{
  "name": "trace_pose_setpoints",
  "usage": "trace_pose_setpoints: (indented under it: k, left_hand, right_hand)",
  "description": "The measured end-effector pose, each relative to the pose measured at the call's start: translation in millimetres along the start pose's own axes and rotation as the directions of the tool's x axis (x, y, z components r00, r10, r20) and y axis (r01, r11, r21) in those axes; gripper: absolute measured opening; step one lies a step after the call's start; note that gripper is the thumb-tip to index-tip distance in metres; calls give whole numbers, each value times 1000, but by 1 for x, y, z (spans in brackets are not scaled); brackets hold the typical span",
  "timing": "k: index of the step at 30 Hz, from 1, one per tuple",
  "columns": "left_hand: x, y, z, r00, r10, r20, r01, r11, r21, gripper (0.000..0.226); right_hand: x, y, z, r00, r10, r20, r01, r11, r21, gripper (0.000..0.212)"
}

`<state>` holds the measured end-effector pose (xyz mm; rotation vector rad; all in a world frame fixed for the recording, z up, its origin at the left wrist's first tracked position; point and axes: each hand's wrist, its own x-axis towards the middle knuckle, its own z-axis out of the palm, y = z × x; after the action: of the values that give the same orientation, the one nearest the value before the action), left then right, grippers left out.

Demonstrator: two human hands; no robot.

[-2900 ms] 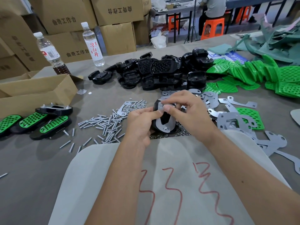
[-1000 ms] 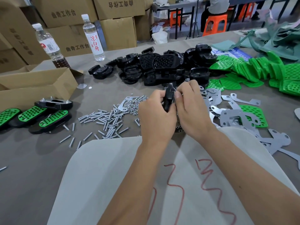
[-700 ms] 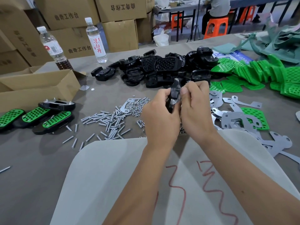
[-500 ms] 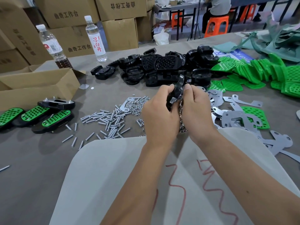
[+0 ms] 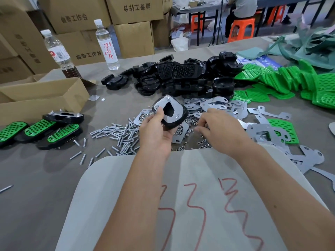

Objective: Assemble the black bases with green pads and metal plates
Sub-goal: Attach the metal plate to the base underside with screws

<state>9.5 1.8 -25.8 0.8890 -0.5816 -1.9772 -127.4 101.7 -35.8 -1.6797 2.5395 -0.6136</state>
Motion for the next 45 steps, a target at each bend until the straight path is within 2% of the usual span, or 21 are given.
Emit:
trace_pose_setpoints:
  k: [2, 4, 6, 8, 13, 20, 24, 28, 32, 37, 45]
  left_hand:
    - [0, -1, 0, 999, -40, 12, 39, 999, 35, 40]
    - [1, -2, 0, 999, -42, 21, 41, 998, 46, 33]
    - [-1, -1, 1, 998, -47, 47, 45, 998, 46, 30]
    - [-2, 0, 1, 996, -60, 72, 57, 997, 48, 37]
    - [-1, 2, -1, 996, -41, 81, 38, 999, 38, 48]
    - [3, 5, -3, 998, -29, 50, 29, 1000, -4, 49]
    - [4, 5, -4, 998, -35, 45, 36, 999, -18, 49]
    - [4, 3, -4, 998, -36, 54, 37, 999, -14, 51]
    - [1, 3, -4, 995, -16, 101, 13, 1000, 28, 51]
    - [-2, -2, -3, 990, 15, 141, -41, 982, 182, 55]
    - [-6, -2, -3, 981, -30, 190, -12, 976, 218, 52]
  right_hand:
    - [0, 3, 2, 999, 16, -43, -14, 999, 42, 23]
    - [1, 4, 3, 990, 37, -137, -9, 981, 195, 21]
    - [1, 2, 1, 966, 124, -228, -9, 896, 445, 14]
    - [0, 3, -1, 952, 188, -240, -16, 816, 577, 14]
    - [-2, 7, 4, 972, 123, -201, -14, 883, 470, 19]
    - [-2, 3, 3, 970, 116, -213, 42, 784, 619, 25]
    - [-2, 3, 3, 961, 114, -253, 62, 803, 593, 22]
    - [-2, 1, 4, 968, 83, -236, 64, 829, 555, 14]
    - [-4, 0, 0, 960, 110, -258, 90, 751, 655, 9]
    - [-6, -8, 0, 946, 111, -306, 177, 613, 770, 19]
    - [-3, -7, 8, 965, -24, -260, 219, 619, 754, 14]
